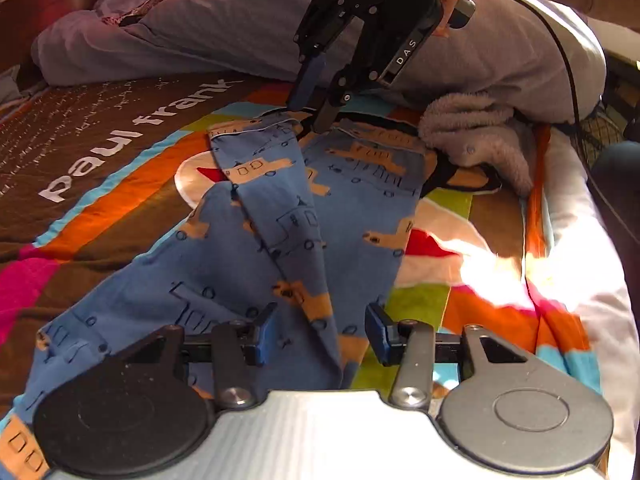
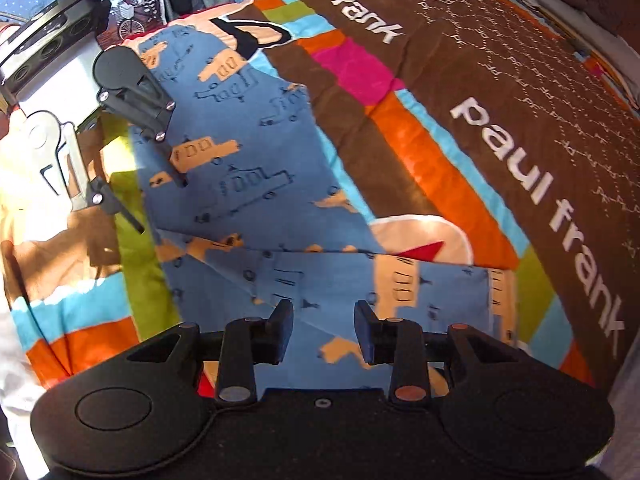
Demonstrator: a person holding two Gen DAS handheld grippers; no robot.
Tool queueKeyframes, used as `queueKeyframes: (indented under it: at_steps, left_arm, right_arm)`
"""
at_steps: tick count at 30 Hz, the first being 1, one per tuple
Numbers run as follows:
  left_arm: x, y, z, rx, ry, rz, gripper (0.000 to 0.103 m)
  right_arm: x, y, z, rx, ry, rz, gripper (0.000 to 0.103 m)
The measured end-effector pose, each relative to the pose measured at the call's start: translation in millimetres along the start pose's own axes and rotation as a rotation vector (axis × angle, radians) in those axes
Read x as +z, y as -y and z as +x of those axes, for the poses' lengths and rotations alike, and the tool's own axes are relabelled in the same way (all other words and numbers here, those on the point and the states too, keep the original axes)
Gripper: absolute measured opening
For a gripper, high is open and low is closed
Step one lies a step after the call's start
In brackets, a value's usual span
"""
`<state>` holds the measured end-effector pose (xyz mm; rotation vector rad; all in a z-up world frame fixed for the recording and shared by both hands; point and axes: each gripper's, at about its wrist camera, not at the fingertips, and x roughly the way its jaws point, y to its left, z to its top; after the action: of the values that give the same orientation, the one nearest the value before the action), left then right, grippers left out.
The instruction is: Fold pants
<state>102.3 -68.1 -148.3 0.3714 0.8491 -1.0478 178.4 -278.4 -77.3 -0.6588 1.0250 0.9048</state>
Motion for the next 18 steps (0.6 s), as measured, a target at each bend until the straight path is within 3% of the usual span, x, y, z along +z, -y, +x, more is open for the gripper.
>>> queueKeyframes:
  at_steps: [5,8,15,18]
  left_arm:
    - [19.3,-43.3,24.7,-0.114,0.053,-0.186,0.051]
    - [28.4,-63.1,41.0,-0.182,0.046,-0.260,0.051]
    - [38.8,-71.6,73.9,-0.176,-0.031,-0.262,0.051]
    - [37.6,-78.7,80.7,-0.192,-0.041,-0.308,0.055]
  right_arm:
    - [6.8,43.8,7.6,-0.035,-0.005,0.012,0.038]
    - [10.0,62.8,14.5,-0.034,0.008,0.032,0.037]
    - [20.5,76.7,28.0,-0.026,-0.013,-0.004,0.038]
    - [25.5,78.3,30.9,-0.033,-0.039,-0.046,0.038]
